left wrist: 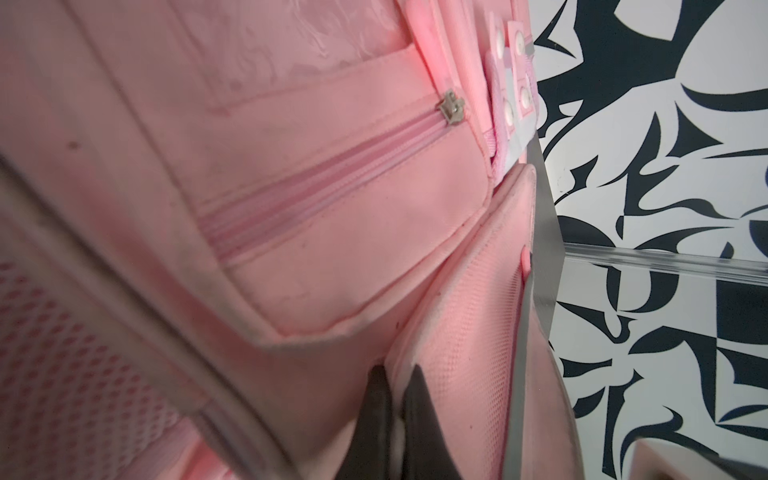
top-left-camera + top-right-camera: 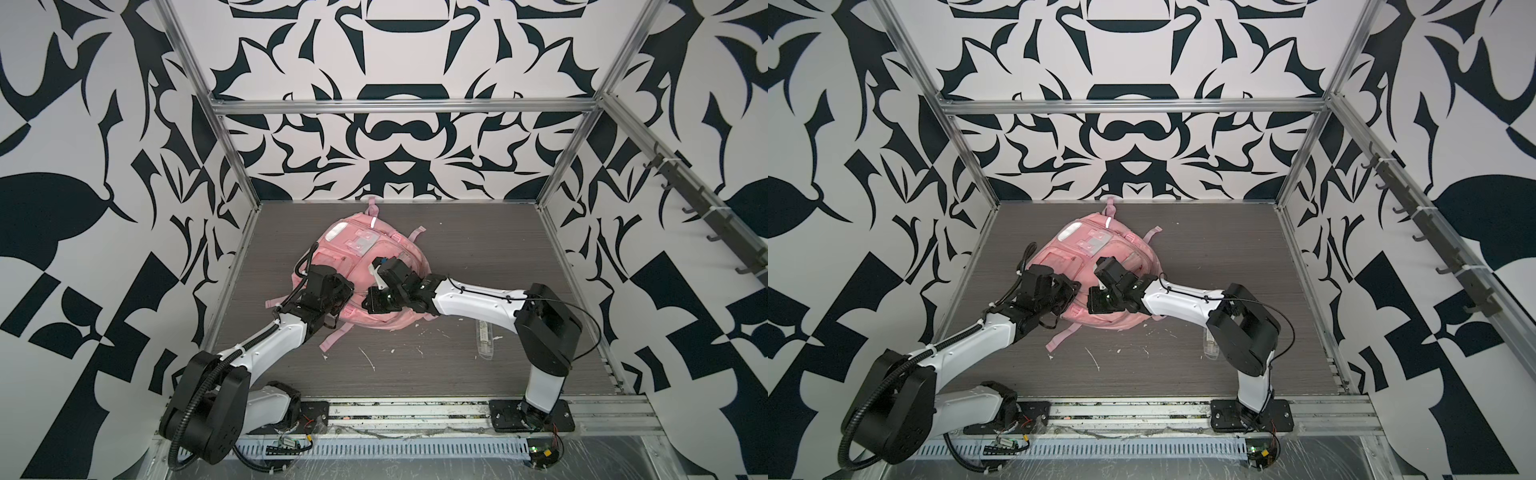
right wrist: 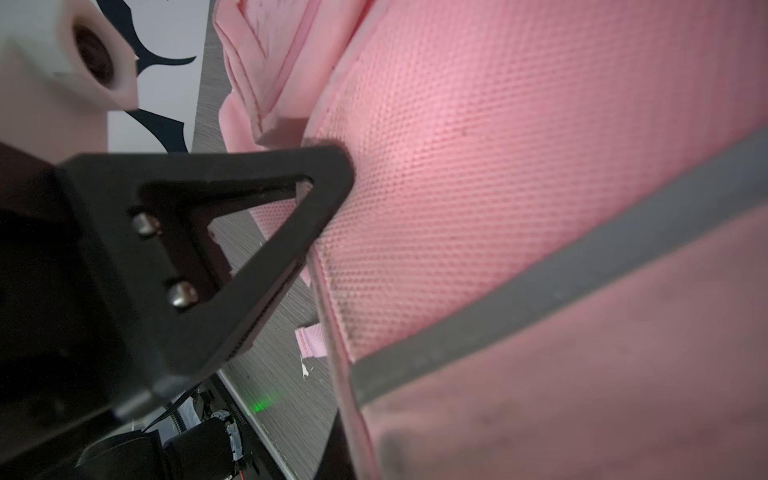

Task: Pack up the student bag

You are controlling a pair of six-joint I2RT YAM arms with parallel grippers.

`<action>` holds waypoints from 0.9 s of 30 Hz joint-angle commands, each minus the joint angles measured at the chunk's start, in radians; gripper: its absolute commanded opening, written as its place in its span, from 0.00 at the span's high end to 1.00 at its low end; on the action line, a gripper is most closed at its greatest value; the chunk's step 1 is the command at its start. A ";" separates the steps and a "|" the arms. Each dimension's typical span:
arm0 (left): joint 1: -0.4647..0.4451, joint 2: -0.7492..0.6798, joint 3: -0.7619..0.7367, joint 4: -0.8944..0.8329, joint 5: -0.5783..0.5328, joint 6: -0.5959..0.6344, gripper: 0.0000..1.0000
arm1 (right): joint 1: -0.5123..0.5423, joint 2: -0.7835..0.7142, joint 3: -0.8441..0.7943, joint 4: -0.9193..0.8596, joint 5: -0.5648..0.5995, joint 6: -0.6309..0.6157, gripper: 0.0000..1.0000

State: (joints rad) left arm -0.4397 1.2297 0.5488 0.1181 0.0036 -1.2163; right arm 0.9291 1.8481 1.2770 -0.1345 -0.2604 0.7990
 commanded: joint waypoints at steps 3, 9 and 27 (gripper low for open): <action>-0.050 -0.031 0.013 -0.001 0.107 -0.011 1.00 | 0.003 0.052 0.108 0.070 -0.029 -0.021 1.00; -0.050 -0.059 0.010 -0.040 0.068 0.011 1.00 | -0.022 0.016 0.060 0.100 -0.018 -0.021 0.99; -0.045 0.001 0.241 -0.367 0.040 0.391 0.54 | -0.275 -0.599 -0.434 -0.255 0.164 -0.121 0.36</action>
State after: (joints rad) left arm -0.4793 1.2404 0.7441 -0.1635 0.0509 -0.9264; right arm 0.7147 1.3323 0.9047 -0.2691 -0.1692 0.7040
